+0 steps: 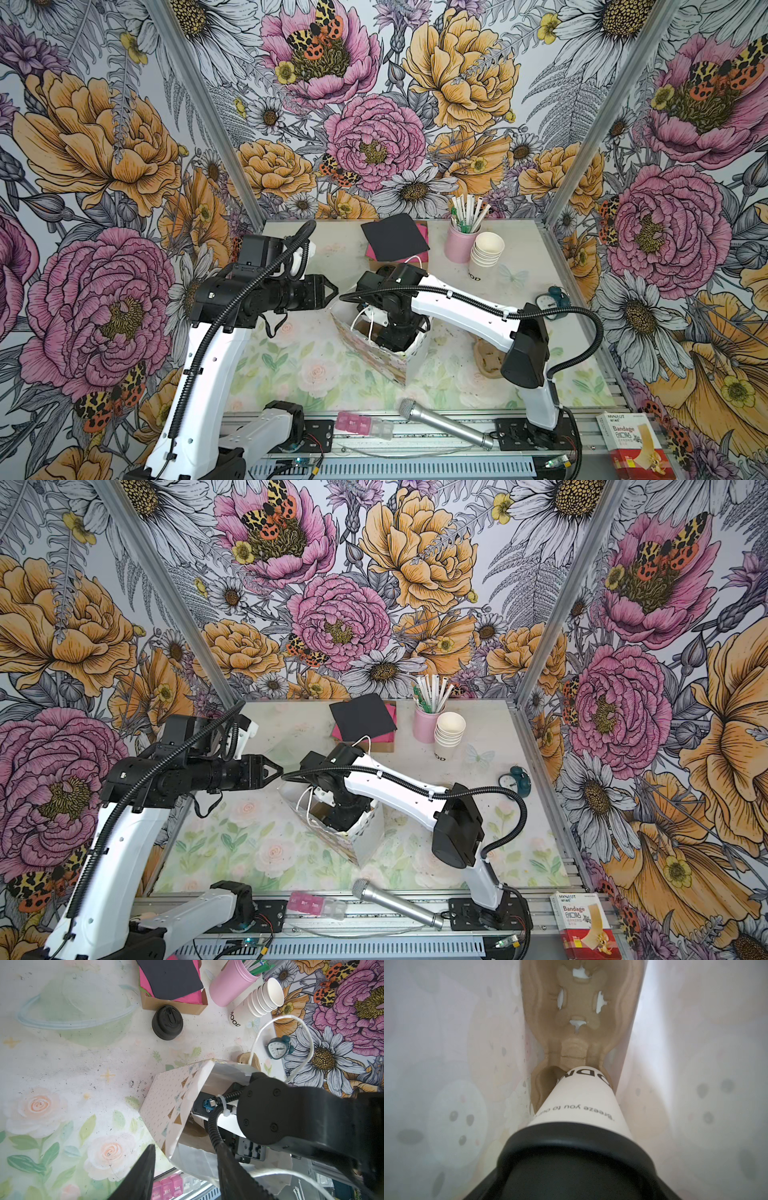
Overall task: Pack a coffee takeout order
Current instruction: Move the takeout bag to the center of the table, then rotate the takeout bag at the center of the table.
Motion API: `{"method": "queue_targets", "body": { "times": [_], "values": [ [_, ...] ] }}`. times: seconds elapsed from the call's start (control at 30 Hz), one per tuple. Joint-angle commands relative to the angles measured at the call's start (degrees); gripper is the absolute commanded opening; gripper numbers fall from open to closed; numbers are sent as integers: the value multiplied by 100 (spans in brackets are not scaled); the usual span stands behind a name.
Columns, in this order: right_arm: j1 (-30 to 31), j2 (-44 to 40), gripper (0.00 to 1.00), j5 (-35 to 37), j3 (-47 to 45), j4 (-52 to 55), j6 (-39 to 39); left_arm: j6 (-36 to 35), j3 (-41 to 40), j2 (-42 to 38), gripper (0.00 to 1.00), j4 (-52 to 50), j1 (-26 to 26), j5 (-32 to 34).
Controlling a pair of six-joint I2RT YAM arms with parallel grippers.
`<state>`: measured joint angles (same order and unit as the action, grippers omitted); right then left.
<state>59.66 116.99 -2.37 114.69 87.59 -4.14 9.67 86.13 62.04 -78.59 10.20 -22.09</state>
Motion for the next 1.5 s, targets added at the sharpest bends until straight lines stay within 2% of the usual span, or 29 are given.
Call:
{"method": "queue_targets", "body": {
  "times": [0.0,0.33,1.03,1.13,1.33,1.47],
  "values": [
    [-20,-267,84,-36,-35,-180,172,-310,-54,76,49,124,-76,-278],
    [-58,-308,84,-2,-183,-246,353,-372,-175,341,40,116,146,-260],
    [-121,-275,84,-19,-174,-306,449,-428,-165,917,27,115,808,769],
    [-121,-265,84,-26,-151,-321,454,-374,-173,950,22,116,826,840],
    [-138,-300,84,-5,-149,-439,411,0,-261,877,5,123,820,862],
    [-161,-343,84,-40,-115,-544,346,280,-334,754,0,122,824,860]
  ]
}}
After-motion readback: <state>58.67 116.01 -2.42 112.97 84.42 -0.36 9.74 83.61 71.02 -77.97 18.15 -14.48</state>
